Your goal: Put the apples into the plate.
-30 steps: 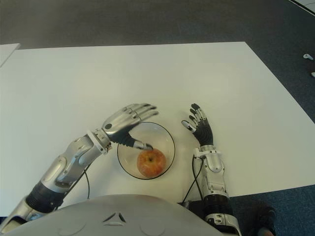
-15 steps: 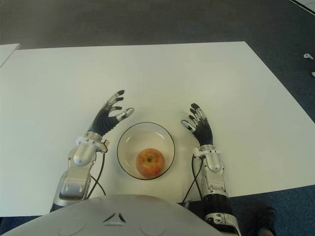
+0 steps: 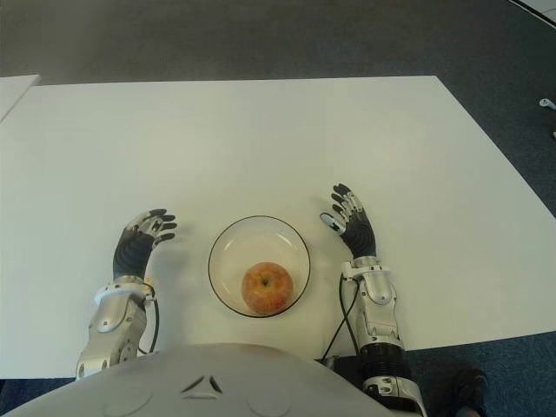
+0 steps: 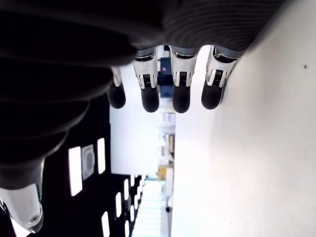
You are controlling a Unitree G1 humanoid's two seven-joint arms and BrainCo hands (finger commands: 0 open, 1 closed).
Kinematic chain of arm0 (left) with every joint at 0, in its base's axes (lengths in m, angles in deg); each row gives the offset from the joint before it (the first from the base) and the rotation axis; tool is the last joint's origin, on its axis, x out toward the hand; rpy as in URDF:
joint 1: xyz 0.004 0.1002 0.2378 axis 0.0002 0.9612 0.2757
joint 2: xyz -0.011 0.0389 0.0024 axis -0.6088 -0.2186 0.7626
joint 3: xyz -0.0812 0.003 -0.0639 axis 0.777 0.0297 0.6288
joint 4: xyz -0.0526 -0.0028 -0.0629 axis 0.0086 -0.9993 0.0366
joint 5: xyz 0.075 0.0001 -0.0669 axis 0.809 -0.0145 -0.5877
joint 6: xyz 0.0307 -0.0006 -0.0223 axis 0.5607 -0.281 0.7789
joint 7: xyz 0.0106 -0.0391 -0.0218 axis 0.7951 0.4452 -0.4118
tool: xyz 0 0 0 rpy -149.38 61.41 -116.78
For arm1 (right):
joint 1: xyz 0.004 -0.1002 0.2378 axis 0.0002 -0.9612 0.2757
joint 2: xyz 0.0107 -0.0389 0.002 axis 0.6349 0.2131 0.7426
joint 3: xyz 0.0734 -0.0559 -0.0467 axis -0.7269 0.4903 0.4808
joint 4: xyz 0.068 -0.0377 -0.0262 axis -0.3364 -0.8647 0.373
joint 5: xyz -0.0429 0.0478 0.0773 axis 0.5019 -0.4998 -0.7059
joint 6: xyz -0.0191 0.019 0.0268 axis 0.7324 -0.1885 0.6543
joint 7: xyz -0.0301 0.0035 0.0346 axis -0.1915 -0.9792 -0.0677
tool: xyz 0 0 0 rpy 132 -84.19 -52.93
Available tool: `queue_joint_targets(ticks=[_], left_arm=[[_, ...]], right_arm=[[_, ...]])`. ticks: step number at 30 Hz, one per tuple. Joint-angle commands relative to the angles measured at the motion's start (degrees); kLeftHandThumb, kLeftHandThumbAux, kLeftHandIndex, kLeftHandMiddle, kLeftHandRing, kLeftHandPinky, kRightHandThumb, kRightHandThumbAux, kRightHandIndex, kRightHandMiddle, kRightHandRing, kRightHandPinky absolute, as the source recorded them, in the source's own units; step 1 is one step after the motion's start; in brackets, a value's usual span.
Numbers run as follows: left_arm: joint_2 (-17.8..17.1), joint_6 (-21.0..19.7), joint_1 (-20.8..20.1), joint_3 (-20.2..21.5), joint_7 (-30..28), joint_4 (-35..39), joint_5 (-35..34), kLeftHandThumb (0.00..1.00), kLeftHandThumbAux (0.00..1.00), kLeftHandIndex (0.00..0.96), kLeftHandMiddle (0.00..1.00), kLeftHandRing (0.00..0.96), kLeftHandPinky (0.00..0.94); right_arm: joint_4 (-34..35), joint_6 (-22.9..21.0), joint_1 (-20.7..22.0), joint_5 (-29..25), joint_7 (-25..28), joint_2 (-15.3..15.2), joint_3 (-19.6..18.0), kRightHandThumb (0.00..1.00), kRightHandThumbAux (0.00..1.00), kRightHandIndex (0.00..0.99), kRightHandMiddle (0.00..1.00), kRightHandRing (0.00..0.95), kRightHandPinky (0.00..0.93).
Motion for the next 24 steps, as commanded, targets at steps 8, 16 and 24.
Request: queue_joint_targets(ticks=[8, 16, 24], left_arm=[[-0.3, 16.9, -3.1, -1.3, 1.6, -18.0, 3.0, 0.113, 0.6, 0.272, 0.305, 0.323, 0.339], [-1.4, 21.2, -3.4, -2.8, 3.7, -22.4, 8.5, 0.089, 0.551, 0.228, 0.225, 0.241, 0.279], [-3.1, 28.4, -3.3, -3.9, 4.2, -26.4, 12.3, 0.07, 0.487, 0.216, 0.194, 0.202, 0.242]], right_arm=[[-1.8, -5.2, -5.7, 0.5, -0.2, 1.9, 1.4, 0.192, 0.626, 0.116, 0.163, 0.134, 0.169], [2.2, -6.0, -7.6, 0.1, -0.2, 2.2, 1.7, 0.216, 0.635, 0.125, 0.166, 0.142, 0.187], [5.3, -8.1, -9.0, -0.8, 0.1, 2.2, 1.4, 0.213, 0.643, 0.13, 0.161, 0.144, 0.174]])
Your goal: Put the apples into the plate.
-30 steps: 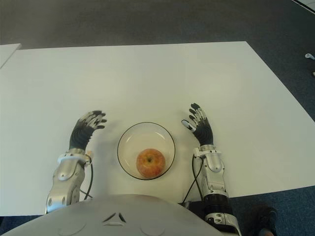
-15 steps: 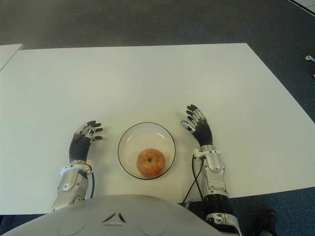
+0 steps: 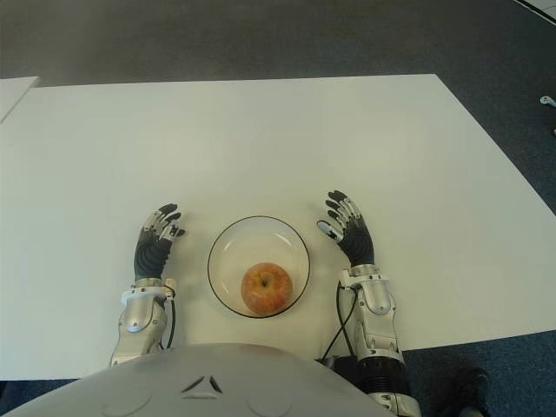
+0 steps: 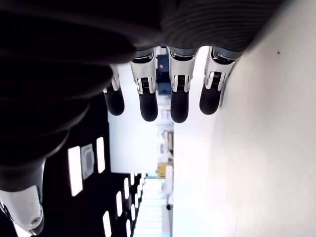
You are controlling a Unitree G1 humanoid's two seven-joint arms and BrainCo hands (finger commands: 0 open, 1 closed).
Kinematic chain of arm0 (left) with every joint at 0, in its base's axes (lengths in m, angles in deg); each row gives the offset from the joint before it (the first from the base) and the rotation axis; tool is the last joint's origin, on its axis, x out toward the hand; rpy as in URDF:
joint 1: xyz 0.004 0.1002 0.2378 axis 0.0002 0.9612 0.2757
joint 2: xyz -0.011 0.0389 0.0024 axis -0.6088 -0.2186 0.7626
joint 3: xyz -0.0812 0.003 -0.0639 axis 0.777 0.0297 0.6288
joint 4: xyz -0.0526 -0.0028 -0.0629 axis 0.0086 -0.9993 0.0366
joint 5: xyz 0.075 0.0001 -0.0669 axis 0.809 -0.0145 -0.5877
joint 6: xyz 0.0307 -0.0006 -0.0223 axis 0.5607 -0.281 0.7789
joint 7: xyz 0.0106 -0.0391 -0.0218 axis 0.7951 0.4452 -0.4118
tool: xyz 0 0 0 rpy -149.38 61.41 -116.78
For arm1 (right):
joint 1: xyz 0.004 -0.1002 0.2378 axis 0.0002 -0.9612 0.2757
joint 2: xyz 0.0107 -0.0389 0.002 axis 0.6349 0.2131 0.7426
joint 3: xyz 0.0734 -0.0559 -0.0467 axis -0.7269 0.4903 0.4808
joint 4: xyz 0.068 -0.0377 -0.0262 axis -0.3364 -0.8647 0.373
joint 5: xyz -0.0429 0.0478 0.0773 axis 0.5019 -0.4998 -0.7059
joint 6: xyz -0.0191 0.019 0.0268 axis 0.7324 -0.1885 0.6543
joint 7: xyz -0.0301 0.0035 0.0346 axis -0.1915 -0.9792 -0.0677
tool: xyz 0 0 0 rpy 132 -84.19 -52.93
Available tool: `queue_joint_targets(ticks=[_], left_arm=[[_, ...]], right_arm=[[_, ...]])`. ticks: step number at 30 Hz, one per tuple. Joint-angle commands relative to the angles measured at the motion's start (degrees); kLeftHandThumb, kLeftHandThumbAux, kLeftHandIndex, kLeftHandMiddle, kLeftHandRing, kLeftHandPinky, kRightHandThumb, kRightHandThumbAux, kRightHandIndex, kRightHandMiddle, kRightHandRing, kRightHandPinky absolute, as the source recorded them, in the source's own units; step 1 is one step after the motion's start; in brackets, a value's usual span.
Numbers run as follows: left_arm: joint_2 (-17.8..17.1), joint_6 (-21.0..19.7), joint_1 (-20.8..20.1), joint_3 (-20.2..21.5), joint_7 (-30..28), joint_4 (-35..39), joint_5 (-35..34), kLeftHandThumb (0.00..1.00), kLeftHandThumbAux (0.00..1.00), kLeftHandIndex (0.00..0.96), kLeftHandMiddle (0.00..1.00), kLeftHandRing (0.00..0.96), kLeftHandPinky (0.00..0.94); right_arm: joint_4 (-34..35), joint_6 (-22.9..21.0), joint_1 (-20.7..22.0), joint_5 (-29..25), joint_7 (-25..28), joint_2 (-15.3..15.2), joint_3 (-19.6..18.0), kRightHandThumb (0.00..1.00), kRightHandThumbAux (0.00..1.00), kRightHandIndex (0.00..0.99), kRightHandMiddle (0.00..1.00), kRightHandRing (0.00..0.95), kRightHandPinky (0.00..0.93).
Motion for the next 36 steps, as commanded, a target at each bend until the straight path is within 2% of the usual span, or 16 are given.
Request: queue_joint_targets(ticks=[1, 4, 7, 11, 22, 28, 36], left_arm=[[-1.6, 3.9, 0.7, -1.1, 1.3, -4.9, 3.9, 0.069, 0.484, 0.215, 0.193, 0.2, 0.241], [-2.8, 8.7, 0.2, -1.8, 3.1, -7.7, 7.3, 0.057, 0.454, 0.213, 0.191, 0.195, 0.243], [-3.7, 11.8, -0.5, -2.3, 4.2, -10.0, 9.7, 0.049, 0.434, 0.211, 0.189, 0.19, 0.238], [-4.1, 13.8, -1.2, -2.3, 4.4, -11.7, 9.7, 0.039, 0.412, 0.206, 0.187, 0.18, 0.222], [-4.7, 19.2, -3.7, -1.0, 4.1, -18.6, 7.5, 0.044, 0.4, 0.218, 0.204, 0.205, 0.268], [-4.6, 17.9, -3.6, -1.8, -0.1, -18.5, 3.2, 0.067, 0.422, 0.221, 0.211, 0.224, 0.301], [-4.2, 17.6, -2.7, -1.7, -2.7, -16.9, 0.1, 0.075, 0.439, 0.24, 0.233, 0.252, 0.324]], right_arm=[[-1.7, -5.9, -3.7, -0.7, 0.2, 0.7, 0.4, 0.212, 0.643, 0.13, 0.16, 0.143, 0.172], [-1.5, -6.0, -3.8, -1.0, 0.3, 0.7, 0.3, 0.21, 0.646, 0.13, 0.159, 0.138, 0.169], [-1.4, -5.8, -3.9, -1.2, 0.5, 0.6, 0.3, 0.214, 0.646, 0.129, 0.16, 0.136, 0.169], [-1.4, -5.4, -4.0, -1.2, 0.7, 0.6, 0.4, 0.23, 0.645, 0.127, 0.165, 0.139, 0.179], [-1.4, -2.5, -4.9, -1.2, 1.7, 0.7, 0.5, 0.246, 0.618, 0.143, 0.168, 0.132, 0.16], [-1.2, -2.1, -5.2, -1.5, 2.3, 0.7, 0.5, 0.24, 0.605, 0.153, 0.168, 0.13, 0.157], [-1.6, -2.2, -5.0, -1.5, 2.6, 0.9, 0.6, 0.22, 0.593, 0.156, 0.168, 0.131, 0.159]])
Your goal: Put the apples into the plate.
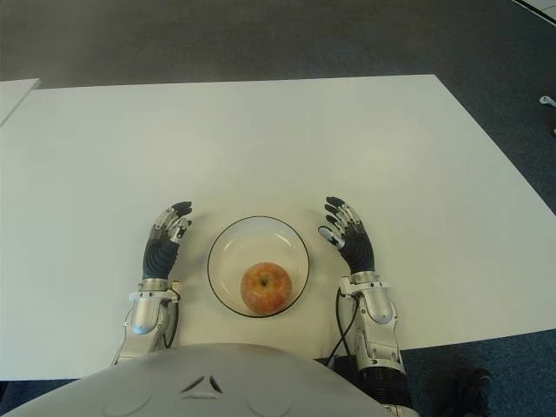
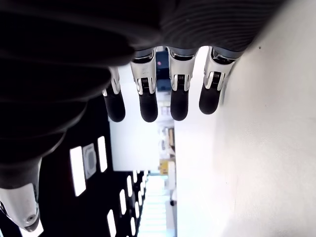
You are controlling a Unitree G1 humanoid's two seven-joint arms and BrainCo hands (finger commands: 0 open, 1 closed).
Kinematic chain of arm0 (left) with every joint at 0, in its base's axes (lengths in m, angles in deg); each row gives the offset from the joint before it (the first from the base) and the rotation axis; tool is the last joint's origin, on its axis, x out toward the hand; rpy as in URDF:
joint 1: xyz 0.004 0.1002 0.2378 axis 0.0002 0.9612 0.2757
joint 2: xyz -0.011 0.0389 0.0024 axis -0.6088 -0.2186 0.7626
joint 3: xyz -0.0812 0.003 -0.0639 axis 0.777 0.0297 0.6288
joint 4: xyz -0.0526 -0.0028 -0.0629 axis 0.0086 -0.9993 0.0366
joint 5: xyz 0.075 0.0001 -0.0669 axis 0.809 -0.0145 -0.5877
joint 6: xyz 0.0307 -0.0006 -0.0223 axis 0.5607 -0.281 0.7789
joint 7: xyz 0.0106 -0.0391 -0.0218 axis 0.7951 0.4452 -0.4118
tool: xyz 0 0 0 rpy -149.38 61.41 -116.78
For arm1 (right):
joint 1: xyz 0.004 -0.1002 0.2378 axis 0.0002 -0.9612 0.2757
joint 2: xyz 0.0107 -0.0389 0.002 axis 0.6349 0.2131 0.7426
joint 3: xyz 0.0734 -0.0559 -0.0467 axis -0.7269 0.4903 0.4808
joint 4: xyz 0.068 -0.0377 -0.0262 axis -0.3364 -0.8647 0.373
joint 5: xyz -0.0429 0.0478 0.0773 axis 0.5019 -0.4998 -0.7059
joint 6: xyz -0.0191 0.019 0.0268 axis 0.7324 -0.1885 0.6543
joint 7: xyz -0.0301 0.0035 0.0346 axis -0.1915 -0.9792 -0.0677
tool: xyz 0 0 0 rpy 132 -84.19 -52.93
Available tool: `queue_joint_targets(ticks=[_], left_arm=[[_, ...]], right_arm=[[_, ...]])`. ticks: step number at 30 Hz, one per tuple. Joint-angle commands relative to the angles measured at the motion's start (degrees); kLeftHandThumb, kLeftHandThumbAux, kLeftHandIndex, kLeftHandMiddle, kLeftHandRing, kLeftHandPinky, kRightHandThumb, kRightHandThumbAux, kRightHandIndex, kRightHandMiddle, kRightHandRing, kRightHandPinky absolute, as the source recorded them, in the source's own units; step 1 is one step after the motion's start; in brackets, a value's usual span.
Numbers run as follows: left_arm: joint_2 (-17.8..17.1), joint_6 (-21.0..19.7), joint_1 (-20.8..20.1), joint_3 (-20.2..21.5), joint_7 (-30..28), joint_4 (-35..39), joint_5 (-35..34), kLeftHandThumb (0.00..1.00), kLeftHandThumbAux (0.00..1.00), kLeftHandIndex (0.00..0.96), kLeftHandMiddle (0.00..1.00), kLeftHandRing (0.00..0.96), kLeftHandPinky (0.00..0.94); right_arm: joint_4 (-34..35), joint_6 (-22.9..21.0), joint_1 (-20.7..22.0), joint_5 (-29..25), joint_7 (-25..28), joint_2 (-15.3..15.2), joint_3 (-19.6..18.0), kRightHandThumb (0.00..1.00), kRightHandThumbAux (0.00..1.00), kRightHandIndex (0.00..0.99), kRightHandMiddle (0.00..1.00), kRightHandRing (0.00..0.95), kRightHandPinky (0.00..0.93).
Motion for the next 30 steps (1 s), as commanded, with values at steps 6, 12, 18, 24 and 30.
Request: queue_joint_targets(ticks=[6, 12, 18, 24, 30], left_arm=[[0.7, -3.8, 3.1, -0.3, -4.1, -0.3, -4.7, 0.084, 0.479, 0.211, 0.251, 0.279, 0.34], [0.7, -4.5, 4.3, -0.1, -3.4, 1.3, -3.5, 0.072, 0.489, 0.167, 0.238, 0.274, 0.319], [1.3, -3.4, 4.9, 0.6, -1.9, -0.4, -2.5, 0.05, 0.475, 0.166, 0.21, 0.23, 0.265], [1.8, -2.2, 4.6, 1.1, -1.1, -1.2, -2.5, 0.034, 0.46, 0.178, 0.195, 0.202, 0.244], [1.7, -2.2, 4.5, 1.4, -0.4, -1.3, -1.8, 0.036, 0.478, 0.172, 0.184, 0.199, 0.25]], right_arm=[[-2.8, -2.9, -3.0, 0.3, 0.1, 1.0, 0.9, 0.195, 0.601, 0.141, 0.166, 0.126, 0.141], [-1.8, -4.0, -3.4, 0.4, -0.1, 1.1, 1.2, 0.19, 0.617, 0.127, 0.164, 0.126, 0.151], [-1.7, -4.3, -3.5, 0.0, -0.1, 1.3, 1.4, 0.204, 0.636, 0.104, 0.161, 0.135, 0.169], [-1.8, -3.7, -3.7, -0.1, -0.1, 1.6, 1.4, 0.215, 0.642, 0.089, 0.151, 0.128, 0.161], [-1.6, -3.5, -4.0, 0.4, -0.8, 2.0, 1.4, 0.215, 0.631, 0.088, 0.143, 0.118, 0.152]])
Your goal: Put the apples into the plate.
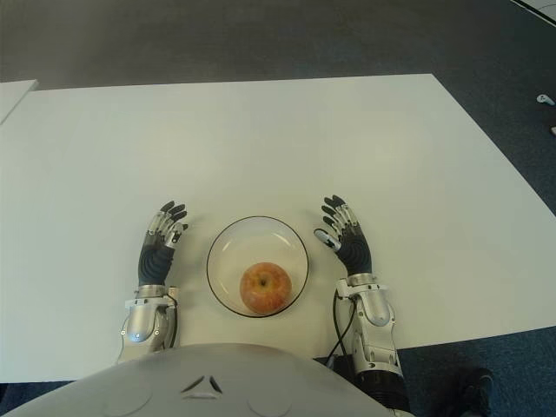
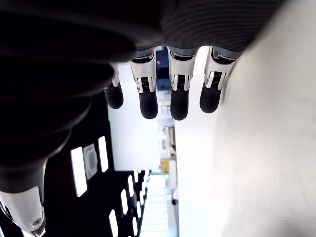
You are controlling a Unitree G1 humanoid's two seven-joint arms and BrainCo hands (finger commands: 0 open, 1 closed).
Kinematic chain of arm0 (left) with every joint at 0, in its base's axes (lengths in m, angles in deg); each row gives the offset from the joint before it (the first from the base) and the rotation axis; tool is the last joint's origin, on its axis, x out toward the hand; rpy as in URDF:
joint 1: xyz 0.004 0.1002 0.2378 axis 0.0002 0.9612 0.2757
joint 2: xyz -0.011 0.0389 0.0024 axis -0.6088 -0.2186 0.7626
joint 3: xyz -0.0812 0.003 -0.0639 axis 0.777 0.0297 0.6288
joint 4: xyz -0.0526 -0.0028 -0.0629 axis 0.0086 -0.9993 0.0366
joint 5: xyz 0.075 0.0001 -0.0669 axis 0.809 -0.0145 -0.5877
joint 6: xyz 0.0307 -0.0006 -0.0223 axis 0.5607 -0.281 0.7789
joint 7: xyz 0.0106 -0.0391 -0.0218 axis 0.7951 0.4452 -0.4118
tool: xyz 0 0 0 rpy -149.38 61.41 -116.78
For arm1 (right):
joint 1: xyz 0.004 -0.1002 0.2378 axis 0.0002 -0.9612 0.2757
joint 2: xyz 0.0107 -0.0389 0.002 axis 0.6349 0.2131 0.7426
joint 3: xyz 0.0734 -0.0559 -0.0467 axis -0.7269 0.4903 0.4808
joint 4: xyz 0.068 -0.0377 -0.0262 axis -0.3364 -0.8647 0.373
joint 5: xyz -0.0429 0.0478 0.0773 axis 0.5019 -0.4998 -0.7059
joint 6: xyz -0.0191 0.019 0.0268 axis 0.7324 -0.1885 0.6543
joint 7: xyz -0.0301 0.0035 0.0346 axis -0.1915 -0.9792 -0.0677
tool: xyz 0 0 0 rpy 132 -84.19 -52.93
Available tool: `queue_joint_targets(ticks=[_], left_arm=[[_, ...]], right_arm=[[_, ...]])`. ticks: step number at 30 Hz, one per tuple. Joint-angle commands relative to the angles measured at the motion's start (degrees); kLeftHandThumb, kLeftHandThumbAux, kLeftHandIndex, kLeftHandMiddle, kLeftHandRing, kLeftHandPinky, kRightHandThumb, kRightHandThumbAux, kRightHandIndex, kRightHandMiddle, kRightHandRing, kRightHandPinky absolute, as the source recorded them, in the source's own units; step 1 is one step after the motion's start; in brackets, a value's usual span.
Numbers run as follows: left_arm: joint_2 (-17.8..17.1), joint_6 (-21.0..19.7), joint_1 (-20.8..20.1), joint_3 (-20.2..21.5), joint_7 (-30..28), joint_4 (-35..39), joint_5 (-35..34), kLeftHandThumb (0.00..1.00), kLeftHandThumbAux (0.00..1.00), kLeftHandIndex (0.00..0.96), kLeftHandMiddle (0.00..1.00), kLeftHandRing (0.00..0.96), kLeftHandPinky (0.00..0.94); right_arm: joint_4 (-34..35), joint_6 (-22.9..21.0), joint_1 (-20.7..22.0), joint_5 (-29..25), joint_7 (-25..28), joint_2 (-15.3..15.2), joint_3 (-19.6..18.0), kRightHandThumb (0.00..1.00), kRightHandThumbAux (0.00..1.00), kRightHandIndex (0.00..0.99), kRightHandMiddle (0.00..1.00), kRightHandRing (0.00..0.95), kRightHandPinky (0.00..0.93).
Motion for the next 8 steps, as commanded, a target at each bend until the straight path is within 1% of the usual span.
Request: queue_joint_targets(ticks=[1, 8], left_arm=[[-0.2, -2.6, 1.8, 0.4, 0.9, -3.3, 1.4, 0.036, 0.479, 0.17, 0.182, 0.197, 0.248], [-0.1, -4.4, 2.7, 0.6, 1.4, -2.3, 2.2, 0.03, 0.49, 0.115, 0.15, 0.166, 0.212]], right_arm=[[-2.9, -3.3, -2.9, 0.6, -0.8, 0.9, 0.5, 0.215, 0.628, 0.088, 0.142, 0.118, 0.152], [-3.0, -3.4, -3.3, 0.8, -1.4, 0.9, 0.4, 0.197, 0.616, 0.079, 0.121, 0.098, 0.131]])
